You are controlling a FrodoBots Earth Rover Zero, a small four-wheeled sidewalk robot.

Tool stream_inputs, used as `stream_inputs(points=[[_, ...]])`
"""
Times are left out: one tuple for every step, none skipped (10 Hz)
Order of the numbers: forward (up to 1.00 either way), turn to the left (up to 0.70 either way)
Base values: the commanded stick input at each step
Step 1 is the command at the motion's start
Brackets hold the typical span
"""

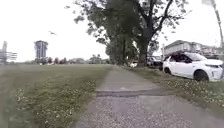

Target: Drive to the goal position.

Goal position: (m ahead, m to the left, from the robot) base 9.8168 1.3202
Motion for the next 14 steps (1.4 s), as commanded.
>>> stream_inputs(points=[[0.7,0.0],[0.7,-0.1],[0.7,-0.25],[0.7,-0.35],[0.7,-0.25],[0.7,0.0],[0.7,0.0],[0.7,0.0],[0.7,0.0],[0.7,0.0],[0.7,0.0],[0.7,0.0],[0.7,0.0],[0.7,0.0]])
